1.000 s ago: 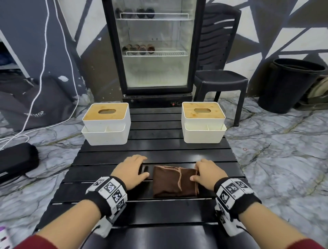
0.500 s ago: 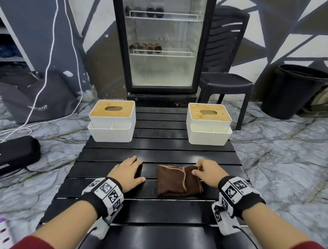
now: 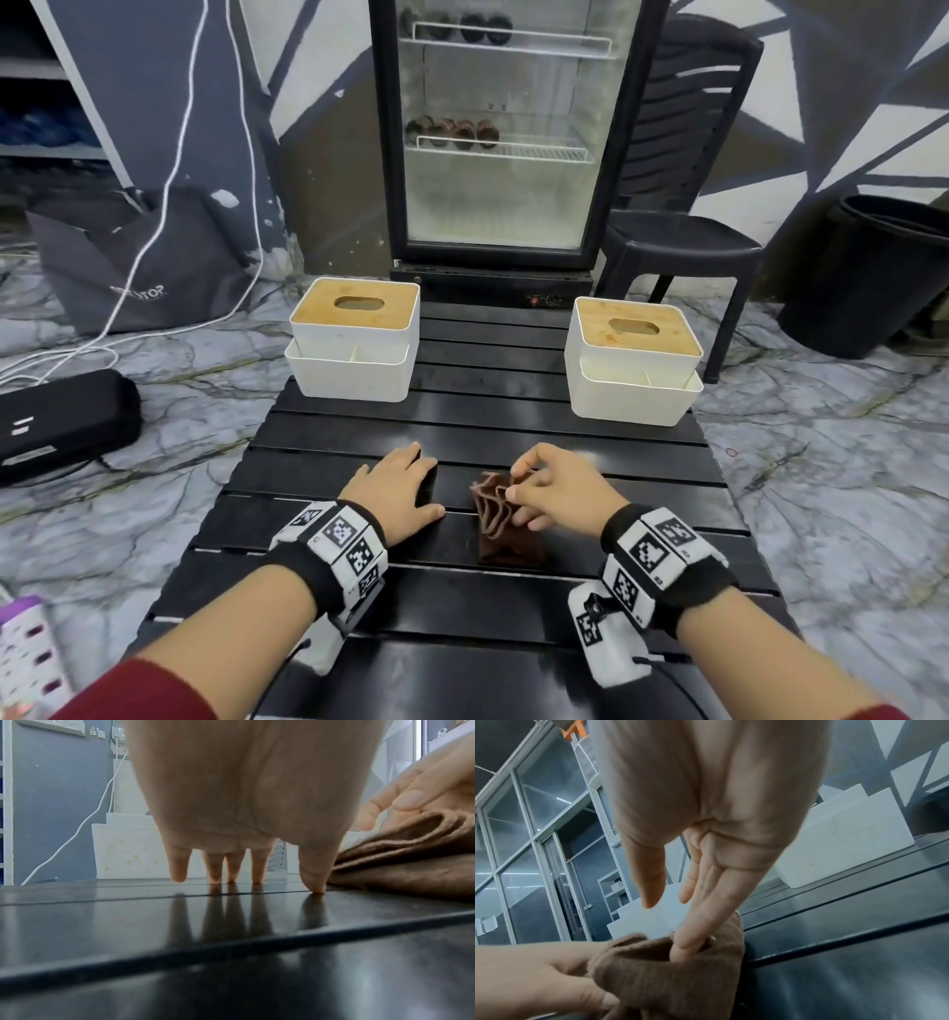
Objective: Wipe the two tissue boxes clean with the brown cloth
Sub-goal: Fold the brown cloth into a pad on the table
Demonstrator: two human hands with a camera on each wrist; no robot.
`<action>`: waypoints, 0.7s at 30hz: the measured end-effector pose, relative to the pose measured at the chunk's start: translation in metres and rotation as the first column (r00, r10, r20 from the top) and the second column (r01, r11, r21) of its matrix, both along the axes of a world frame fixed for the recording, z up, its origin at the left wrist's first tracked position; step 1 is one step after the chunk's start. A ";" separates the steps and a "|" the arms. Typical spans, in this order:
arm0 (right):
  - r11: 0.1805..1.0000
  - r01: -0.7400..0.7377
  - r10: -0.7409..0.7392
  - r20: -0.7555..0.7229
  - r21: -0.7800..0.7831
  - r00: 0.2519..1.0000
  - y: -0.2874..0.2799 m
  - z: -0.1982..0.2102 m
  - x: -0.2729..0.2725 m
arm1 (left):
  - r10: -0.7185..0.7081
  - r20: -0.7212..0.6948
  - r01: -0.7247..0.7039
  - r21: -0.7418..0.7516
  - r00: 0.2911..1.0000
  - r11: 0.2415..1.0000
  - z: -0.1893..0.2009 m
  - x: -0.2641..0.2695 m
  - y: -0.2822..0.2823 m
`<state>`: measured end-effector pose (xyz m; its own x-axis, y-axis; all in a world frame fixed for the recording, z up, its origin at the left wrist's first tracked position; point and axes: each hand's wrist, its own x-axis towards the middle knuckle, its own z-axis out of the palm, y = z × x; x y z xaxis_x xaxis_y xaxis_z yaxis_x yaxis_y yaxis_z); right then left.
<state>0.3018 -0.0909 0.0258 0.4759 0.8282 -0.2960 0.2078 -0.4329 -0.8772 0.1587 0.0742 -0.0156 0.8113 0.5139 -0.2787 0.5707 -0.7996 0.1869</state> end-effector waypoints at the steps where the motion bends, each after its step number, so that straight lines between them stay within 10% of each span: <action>1: 1.000 -0.021 0.021 0.020 -0.011 1.000 0.001 -0.002 0.000 | 0.001 0.000 -0.001 -0.003 1.000 1.000 0.000 0.000 0.000; 6: 0.970 -0.229 0.242 0.331 -0.078 0.912 -0.001 -0.006 0.001 | 0.003 0.002 -0.003 -0.015 1.000 1.000 -0.002 0.000 0.000; 9: 0.875 -0.418 0.476 0.591 -0.243 0.651 -0.002 -0.004 0.004 | -0.002 -0.004 0.002 -0.010 1.000 1.000 -0.002 0.000 0.000; 13: 0.708 -0.485 0.702 0.589 -0.513 0.401 0.000 -0.007 0.011 | -0.011 -0.013 0.011 0.000 1.000 1.000 -0.001 0.000 0.000; 21: 0.831 -0.243 0.540 0.619 -0.500 0.571 -0.013 -0.014 0.009 | -0.020 -0.043 0.019 -0.003 0.999 1.000 -0.001 0.001 0.000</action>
<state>0.3106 -0.1041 0.0115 0.3022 0.9050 -0.2993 0.9117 -0.3661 -0.1864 0.1594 0.0743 -0.0165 0.8085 0.4974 -0.3145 0.5625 -0.8103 0.1646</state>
